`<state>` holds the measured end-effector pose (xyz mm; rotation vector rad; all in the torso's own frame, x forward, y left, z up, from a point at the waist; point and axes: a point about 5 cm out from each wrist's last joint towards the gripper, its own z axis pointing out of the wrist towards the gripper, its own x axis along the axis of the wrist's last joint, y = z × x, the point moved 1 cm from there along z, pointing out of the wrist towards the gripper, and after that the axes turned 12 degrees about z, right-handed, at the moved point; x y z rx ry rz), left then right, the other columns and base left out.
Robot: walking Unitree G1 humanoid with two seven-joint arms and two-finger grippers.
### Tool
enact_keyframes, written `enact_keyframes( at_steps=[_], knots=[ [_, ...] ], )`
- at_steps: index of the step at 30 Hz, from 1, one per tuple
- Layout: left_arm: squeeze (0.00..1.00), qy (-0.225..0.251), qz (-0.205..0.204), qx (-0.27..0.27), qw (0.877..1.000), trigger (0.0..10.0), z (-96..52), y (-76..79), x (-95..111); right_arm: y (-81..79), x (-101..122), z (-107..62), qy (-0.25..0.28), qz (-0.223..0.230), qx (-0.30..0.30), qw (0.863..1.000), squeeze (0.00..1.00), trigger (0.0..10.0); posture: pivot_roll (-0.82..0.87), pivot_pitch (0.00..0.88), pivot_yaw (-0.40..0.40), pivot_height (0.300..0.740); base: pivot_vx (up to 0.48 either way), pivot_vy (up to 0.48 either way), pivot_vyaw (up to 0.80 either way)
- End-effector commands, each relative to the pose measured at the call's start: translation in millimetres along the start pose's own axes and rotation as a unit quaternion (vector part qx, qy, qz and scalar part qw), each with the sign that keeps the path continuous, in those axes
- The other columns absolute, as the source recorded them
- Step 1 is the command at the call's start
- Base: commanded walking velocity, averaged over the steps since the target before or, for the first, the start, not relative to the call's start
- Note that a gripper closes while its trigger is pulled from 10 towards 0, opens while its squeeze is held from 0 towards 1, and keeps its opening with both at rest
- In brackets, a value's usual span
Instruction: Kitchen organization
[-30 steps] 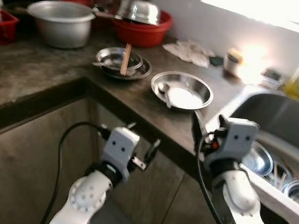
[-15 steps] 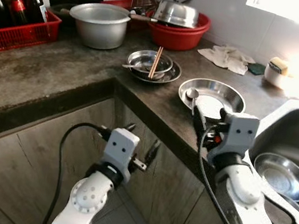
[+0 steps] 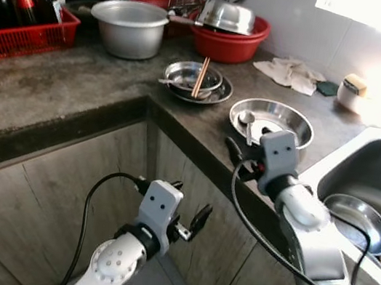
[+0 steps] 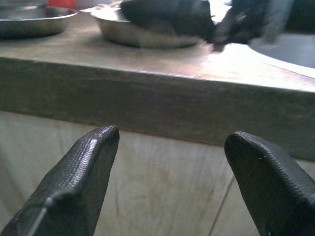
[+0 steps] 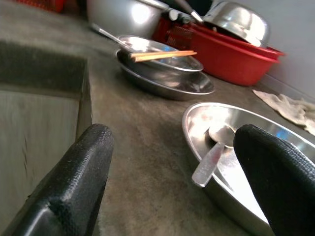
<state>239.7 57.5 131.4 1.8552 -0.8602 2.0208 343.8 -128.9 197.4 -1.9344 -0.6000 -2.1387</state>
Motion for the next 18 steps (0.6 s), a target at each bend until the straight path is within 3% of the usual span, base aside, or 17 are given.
enact_keyframes(
  at_steps=[1, 7, 18],
  knots=[
    [0.0, 0.014, -0.002, -0.013, 1.0, 10.0, -2.0, 4.2, 7.6, 0.9, 0.3, 4.6, 0.002, -0.023, 0.013, 1.0, 0.0, 10.0, 0.05, 0.111, -0.062, 0.74, 0.0, 0.0, 0.0],
    [0.0, 0.022, -0.01, -0.02, 1.0, 10.0, -5.5, 7.8, 11.0, 6.8, -7.3, 9.7, -0.006, -0.073, 0.024, 0.997, 0.0, 10.0, 0.05, 0.129, -0.068, 0.74, 0.0, 0.0, 0.0],
    [0.0, 0.025, -0.006, -0.027, 0.999, 10.0, -8.0, 12.3, 13.1, 22.3, -10.0, 14.7, 0.004, -0.087, 0.004, 0.996, 0.0, 10.0, 0.05, 0.134, -0.066, 0.74, 0.0, 0.0, 0.0]
  ],
)
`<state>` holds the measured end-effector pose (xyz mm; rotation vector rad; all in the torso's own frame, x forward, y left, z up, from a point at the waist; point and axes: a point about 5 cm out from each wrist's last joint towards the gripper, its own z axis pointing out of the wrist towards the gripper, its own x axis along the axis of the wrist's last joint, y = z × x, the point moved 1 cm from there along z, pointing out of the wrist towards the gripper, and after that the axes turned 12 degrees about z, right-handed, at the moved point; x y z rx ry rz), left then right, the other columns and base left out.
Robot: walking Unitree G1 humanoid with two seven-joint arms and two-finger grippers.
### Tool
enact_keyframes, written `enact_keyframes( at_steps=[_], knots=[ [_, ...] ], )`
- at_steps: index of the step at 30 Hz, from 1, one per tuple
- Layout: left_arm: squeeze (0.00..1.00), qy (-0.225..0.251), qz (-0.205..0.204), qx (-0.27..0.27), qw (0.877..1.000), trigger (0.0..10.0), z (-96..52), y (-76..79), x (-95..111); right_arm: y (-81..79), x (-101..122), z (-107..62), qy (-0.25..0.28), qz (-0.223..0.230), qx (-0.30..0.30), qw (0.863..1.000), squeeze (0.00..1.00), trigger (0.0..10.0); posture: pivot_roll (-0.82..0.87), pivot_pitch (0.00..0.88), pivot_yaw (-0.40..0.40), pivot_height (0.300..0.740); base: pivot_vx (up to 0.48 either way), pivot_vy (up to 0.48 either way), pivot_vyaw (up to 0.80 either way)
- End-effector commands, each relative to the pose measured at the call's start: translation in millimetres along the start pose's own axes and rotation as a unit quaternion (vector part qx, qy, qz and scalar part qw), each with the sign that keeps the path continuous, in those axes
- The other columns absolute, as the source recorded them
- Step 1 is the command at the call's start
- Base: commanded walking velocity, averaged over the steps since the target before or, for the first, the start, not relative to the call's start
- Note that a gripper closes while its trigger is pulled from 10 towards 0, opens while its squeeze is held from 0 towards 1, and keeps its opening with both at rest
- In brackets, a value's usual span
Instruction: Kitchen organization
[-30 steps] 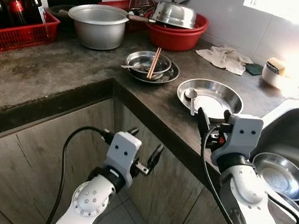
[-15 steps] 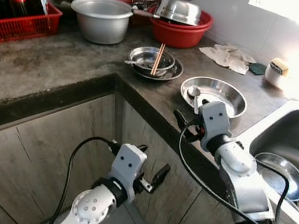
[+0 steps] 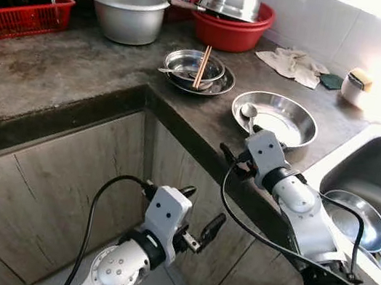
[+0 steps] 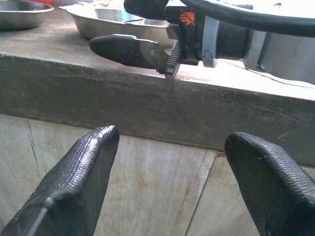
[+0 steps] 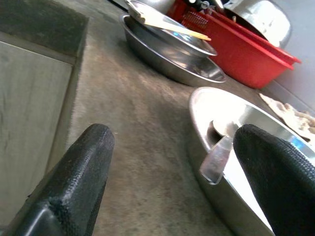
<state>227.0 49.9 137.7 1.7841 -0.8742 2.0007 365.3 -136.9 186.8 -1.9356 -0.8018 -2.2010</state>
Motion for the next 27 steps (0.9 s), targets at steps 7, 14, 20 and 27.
enact_keyframes(
  at_steps=[7, 14, 20, 27],
  knots=[
    [0.0, 0.004, 0.008, 0.001, 1.0, 10.0, -1.8, -0.7, 2.9, 14.1, 2.6, 1.2, 0.006, -0.005, -0.02, 1.0, 0.0, 8.9, 0.05, 0.126, -0.064, 0.74, 0.0, 0.0, 0.0],
    [0.0, 0.001, 0.012, 0.003, 1.0, 10.0, -0.4, -3.0, 1.9, 15.7, 2.5, 3.5, 0.01, -0.009, -0.025, 1.0, 0.0, 4.2, 0.05, 0.122, -0.061, 0.74, 0.0, 0.0, 0.0],
    [0.0, 0.0, 0.014, 0.004, 1.0, 10.0, 0.7, -3.6, 1.8, 17.6, 4.5, 5.1, 0.013, -0.011, -0.026, 1.0, 0.0, 10.0, 0.05, 0.12, -0.059, 0.74, 0.0, 0.0, 0.0],
    [0.0, -0.001, 0.015, 0.005, 1.0, 10.0, 1.4, -4.0, 2.0, 18.0, 2.8, 6.5, 0.01, -0.012, -0.024, 1.0, 0.0, 3.1, 0.05, 0.12, -0.059, 0.74, 0.0, 0.0, 0.0]
  ],
)
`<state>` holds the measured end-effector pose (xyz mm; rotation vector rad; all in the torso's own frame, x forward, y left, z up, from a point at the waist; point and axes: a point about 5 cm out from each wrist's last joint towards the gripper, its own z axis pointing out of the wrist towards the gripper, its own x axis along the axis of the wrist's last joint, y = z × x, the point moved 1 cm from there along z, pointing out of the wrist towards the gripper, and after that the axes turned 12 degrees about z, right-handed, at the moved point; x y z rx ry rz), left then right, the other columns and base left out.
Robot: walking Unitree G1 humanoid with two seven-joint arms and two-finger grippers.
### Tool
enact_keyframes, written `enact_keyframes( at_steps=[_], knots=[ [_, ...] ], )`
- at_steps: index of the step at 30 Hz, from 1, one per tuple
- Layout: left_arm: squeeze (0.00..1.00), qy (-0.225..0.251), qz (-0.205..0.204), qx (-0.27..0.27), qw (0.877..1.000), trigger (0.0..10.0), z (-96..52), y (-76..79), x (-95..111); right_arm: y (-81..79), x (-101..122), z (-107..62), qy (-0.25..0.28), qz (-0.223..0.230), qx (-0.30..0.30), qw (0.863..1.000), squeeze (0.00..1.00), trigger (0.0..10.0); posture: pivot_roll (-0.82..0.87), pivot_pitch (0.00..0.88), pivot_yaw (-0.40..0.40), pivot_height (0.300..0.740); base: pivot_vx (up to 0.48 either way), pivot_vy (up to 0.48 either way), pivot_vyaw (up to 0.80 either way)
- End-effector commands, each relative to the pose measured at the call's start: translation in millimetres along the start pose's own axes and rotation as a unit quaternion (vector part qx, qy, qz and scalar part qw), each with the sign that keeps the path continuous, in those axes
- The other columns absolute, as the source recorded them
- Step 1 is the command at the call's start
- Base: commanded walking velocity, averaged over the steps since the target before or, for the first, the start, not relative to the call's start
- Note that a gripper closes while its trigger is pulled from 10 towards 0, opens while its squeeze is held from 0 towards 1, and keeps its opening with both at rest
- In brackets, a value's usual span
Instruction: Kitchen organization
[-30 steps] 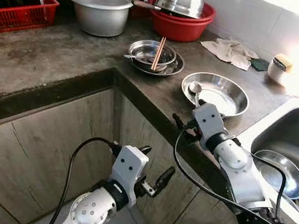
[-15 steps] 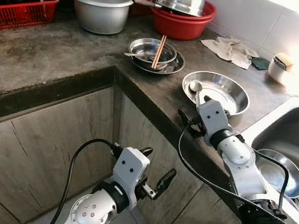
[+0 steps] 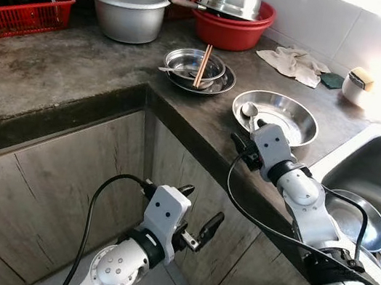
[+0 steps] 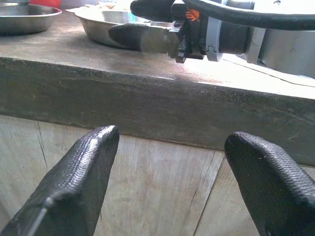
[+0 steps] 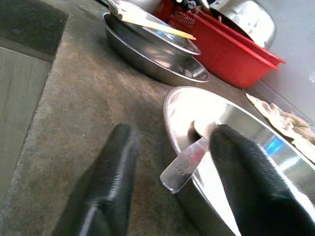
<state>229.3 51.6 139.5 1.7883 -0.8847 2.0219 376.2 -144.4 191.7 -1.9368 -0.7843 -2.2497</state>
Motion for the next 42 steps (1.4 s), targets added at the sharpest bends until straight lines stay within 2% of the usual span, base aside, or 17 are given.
enact_keyframes(
  at_steps=[1, 2, 3, 16, 17, 18, 20, 21, 30, 32, 35, 38, 39, 42],
  knots=[
    [0.0, -0.001, 0.006, -0.001, 1.0, 10.0, 0.6, -0.9, 0.8, 5.5, 2.1, 0.2, 0.004, -0.004, -0.006, 1.0, 0.0, 3.1, 0.05, 0.12, -0.059, 0.74, 0.0, 0.0, 0.0],
    [0.0, -0.001, 0.006, -0.001, 1.0, 10.0, 0.6, -0.9, 0.8, 5.5, 1.6, 0.1, 0.003, -0.005, -0.007, 1.0, 0.0, 3.1, 0.05, 0.12, -0.059, 0.74, 0.0, 0.0, 0.0],
    [0.0, -0.001, 0.006, 0.0, 1.0, 10.0, 0.5, -0.7, 1.0, 5.0, 0.6, -0.1, 0.003, -0.004, -0.007, 1.0, 0.0, 10.0, 0.05, 0.121, -0.06, 0.74, 0.0, 0.0, 0.0],
    [0.0, -0.001, 0.005, 0.001, 1.0, 10.0, 0.3, 0.1, 0.6, 9.2, 0.0, 2.4, 0.002, -0.007, -0.012, 1.0, 0.0, 10.0, 0.05, 0.114, -0.062, 0.74, 0.0, 0.0, 0.0],
    [0.0, -0.001, 0.005, 0.001, 1.0, 10.0, 0.1, 0.2, 0.6, 9.5, 0.1, 3.0, 0.003, -0.007, -0.012, 1.0, 0.0, 4.8, 0.05, 0.113, -0.062, 0.74, 0.0, 0.0, 0.0],
    [0.0, -0.001, 0.005, 0.001, 1.0, 10.0, 0.2, 0.2, 0.4, 9.4, 0.1, 3.3, 0.003, -0.005, -0.011, 1.0, 0.0, 1.8, 0.05, 0.112, -0.062, 0.74, 0.0, 0.0, 0.0],
    [0.0, -0.002, 0.005, 0.001, 1.0, 10.0, -0.2, 0.5, 0.0, 9.2, -0.1, 3.4, 0.003, -0.003, -0.011, 1.0, 0.0, 1.8, 0.05, 0.112, -0.061, 0.74, 0.0, 0.0, 0.0],
    [0.0, -0.003, 0.006, 0.001, 1.0, 10.0, -0.2, 0.5, -0.3, 8.8, 0.1, 3.7, 0.003, -0.007, -0.011, 1.0, 0.0, 0.0, 0.05, 0.108, -0.062, 0.74, 0.0, 0.0, 0.0],
    [0.0, -0.004, 0.008, 0.0, 1.0, 10.0, -0.2, 0.6, -1.3, 8.1, 3.9, 6.2, 0.013, -0.011, -0.009, 1.0, 0.0, 0.0, 0.05, 0.101, -0.06, 0.74, 0.0, 0.0, 0.0],
    [0.0, -0.003, 0.007, 0.001, 1.0, 10.0, -0.1, 0.6, -1.5, 12.6, 9.4, 7.1, 0.027, -0.003, -0.029, 0.999, 0.0, 0.0, 0.05, 0.098, -0.061, 0.74, 0.0, 0.0, 0.0],
    [0.0, -0.003, 0.008, 0.0, 1.0, 10.0, 0.0, 0.9, -1.7, 20.1, 20.1, 9.0, 0.052, 0.031, -0.064, 0.996, 0.0, 0.0, 0.05, 0.093, -0.06, 0.74, 0.0, 0.0, 0.0],
    [0.0, -0.004, 0.009, 0.001, 1.0, 10.0, 0.4, 0.6, -2.0, 24.4, 27.1, 9.9, 0.068, 0.043, -0.084, 0.993, 0.0, 0.0, 0.05, 0.093, -0.059, 0.74, 0.0, 0.0, 0.0],
    [0.0, -0.004, 0.009, 0.002, 1.0, 10.0, 0.6, 0.3, -2.1, 29.8, 35.7, 10.0, 0.087, 0.062, -0.108, 0.988, 0.0, 0.0, 0.05, 0.093, -0.06, 0.74, 0.0, 0.0, 0.0],
    [0.0, -0.003, 0.01, 0.003, 1.0, 10.0, 1.2, -0.3, -2.1, 34.7, 44.8, 9.4, 0.106, 0.084, -0.129, 0.982, 0.0, 0.0, 0.05, 0.093, -0.06, 0.74, 0.0, 0.0, 0.0]
  ],
)
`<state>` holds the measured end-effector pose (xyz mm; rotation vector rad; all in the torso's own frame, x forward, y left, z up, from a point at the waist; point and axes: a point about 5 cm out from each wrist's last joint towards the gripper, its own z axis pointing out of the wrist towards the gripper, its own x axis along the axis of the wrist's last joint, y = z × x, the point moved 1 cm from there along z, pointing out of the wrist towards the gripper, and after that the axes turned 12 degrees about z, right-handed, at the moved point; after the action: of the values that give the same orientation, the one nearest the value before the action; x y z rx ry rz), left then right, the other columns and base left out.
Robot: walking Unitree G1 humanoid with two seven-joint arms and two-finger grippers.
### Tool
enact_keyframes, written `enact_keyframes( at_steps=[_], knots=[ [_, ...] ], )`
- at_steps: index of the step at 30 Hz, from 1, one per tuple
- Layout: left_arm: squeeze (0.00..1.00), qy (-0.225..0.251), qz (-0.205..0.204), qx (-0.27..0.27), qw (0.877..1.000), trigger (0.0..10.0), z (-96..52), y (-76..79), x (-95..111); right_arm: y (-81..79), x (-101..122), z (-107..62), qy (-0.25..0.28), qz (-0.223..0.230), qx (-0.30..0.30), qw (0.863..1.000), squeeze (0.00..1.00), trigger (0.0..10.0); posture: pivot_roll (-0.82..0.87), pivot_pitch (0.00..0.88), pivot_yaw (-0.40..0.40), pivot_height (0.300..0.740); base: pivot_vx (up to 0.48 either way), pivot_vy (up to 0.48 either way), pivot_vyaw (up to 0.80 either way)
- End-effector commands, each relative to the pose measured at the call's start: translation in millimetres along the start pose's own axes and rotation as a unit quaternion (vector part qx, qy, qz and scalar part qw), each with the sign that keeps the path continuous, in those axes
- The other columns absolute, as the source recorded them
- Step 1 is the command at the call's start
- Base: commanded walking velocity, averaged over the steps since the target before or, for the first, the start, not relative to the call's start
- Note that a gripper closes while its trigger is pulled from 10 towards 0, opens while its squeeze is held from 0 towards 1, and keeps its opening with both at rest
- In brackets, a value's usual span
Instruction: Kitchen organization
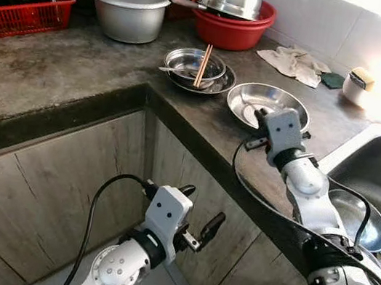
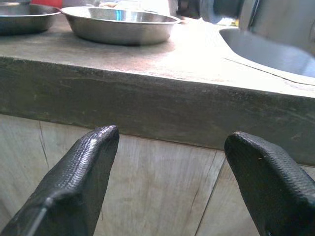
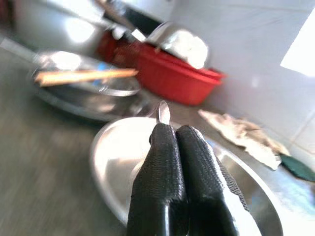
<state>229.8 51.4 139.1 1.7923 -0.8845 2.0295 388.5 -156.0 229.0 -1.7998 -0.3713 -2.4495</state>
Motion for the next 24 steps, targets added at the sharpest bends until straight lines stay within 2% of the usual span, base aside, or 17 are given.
enact_keyframes(
  at_steps=[1, 8, 12, 15, 16, 18, 20, 24],
  knots=[
    [0.0, -0.003, 0.008, 0.002, 1.0, 10.0, 1.2, -1.0, -1.8, 8.5, 22.8, 3.4, 0.042, 0.027, -0.039, 0.998, 0.0, 0.0, 0.05, 0.09, -0.06, 0.74, 0.0, 0.0, 0.0],
    [0.0, 0.003, 0.009, 0.03, 0.999, 10.0, 1.9, -8.3, -0.1, 4.1, 40.3, -14.1, 0.086, 0.073, -0.073, 0.991, 0.0, 0.0, 0.05, 0.084, -0.059, 0.74, 0.0, 0.0, 0.0],
    [0.0, 0.002, 0.007, 0.055, 0.998, 10.0, 3.6, -16.6, 0.0, -9.0, 43.3, -43.5, 0.093, 0.105, -0.086, 0.986, 0.0, 0.0, 0.04, 0.076, -0.053, 0.74, 0.0, 0.0, 0.0],
    [0.0, 0.003, 0.0, 0.061, 0.998, 10.0, 4.8, -19.3, 0.3, -11.8, 38.8, -55.3, 0.081, 0.115, -0.095, 0.986, 0.0, 0.0, 0.04, 0.071, -0.048, 0.74, 0.0, 0.0, 0.0],
    [0.0, 0.003, 0.001, 0.065, 0.998, 10.0, 5.8, -21.3, 0.3, -14.1, 32.2, -65.1, 0.065, 0.126, -0.103, 0.984, 0.0, 0.0, 0.04, 0.068, -0.045, 0.74, 0.0, 0.0, 0.0],
    [0.0, 0.003, 0.003, 0.065, 0.998, 10.0, 6.0, -21.7, 0.5, -14.8, 30.1, -68.2, 0.06, 0.131, -0.107, 0.984, 0.0, 0.0, 0.04, 0.068, -0.045, 0.74, 0.0, 0.0, 0.0],
    [0.0, 0.007, -0.003, 0.066, 0.998, 10.0, 8.7, -23.6, 1.5, -21.2, 20.6, -88.7, 0.03, 0.141, -0.117, 0.983, 0.0, 0.0, 0.03, 0.06, -0.033, 0.74, 0.0, 0.0, -0.34],
    [0.0, 0.01, -0.003, 0.066, 0.998, 10.0, 10.6, -25.6, 1.8, -21.8, 18.3, -96.5, 0.017, 0.141, -0.132, 0.981, 0.0, 0.0, 0.02, 0.055, -0.022, 0.74, 0.0, 0.352, -0.77]
  ],
)
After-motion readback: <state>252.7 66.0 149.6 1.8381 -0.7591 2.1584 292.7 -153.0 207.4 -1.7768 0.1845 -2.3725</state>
